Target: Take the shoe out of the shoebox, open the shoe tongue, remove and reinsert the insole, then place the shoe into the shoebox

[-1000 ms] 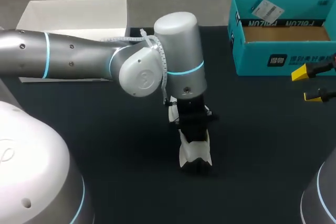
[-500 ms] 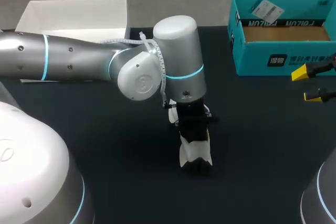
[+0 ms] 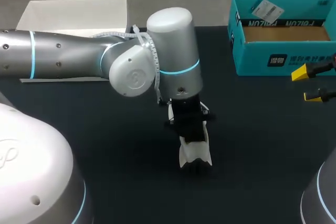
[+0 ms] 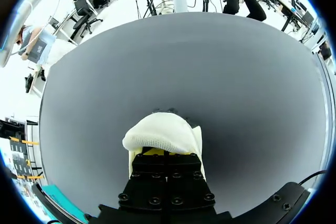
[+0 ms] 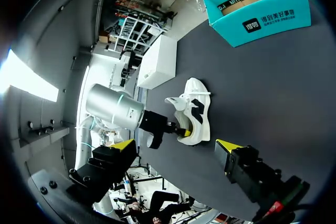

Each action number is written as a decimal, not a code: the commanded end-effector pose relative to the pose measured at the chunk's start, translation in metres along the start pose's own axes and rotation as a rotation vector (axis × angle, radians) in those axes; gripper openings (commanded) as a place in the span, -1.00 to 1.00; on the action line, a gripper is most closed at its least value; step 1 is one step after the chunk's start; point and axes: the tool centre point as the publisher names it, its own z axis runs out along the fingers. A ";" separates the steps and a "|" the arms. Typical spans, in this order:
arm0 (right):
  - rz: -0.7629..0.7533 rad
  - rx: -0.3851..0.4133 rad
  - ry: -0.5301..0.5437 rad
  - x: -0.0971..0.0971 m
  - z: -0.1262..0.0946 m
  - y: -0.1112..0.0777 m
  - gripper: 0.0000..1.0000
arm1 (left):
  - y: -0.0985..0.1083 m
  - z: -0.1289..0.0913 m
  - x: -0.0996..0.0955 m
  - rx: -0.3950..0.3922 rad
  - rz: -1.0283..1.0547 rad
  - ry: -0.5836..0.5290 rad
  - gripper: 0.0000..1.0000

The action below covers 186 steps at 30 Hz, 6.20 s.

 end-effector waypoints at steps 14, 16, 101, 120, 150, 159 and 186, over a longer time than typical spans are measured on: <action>0.002 -0.002 -0.002 0.000 0.000 -0.001 1.00 | 0.007 0.043 -0.002 0.084 -0.005 0.052 -1.00; 0.002 -0.002 -0.002 0.000 0.000 -0.001 1.00 | 0.006 0.033 0.000 0.062 -0.010 0.048 -1.00; 0.002 -0.002 -0.002 0.000 0.000 -0.001 1.00 | 0.058 -0.038 0.003 -0.450 -0.089 0.159 1.00; 0.002 -0.002 -0.002 0.000 0.000 -0.001 1.00 | 0.070 -0.066 0.000 -0.501 -0.093 0.152 1.00; 0.002 -0.002 -0.002 0.000 0.000 -0.001 1.00 | 0.120 -0.134 0.009 -0.520 0.079 0.145 -1.00; 0.002 -0.002 -0.002 0.000 0.000 -0.001 1.00 | 0.147 -0.130 0.007 -0.485 0.098 0.112 -1.00; 0.002 -0.002 -0.002 0.000 0.000 -0.001 1.00 | 0.093 -0.090 0.003 -0.386 0.125 0.138 -1.00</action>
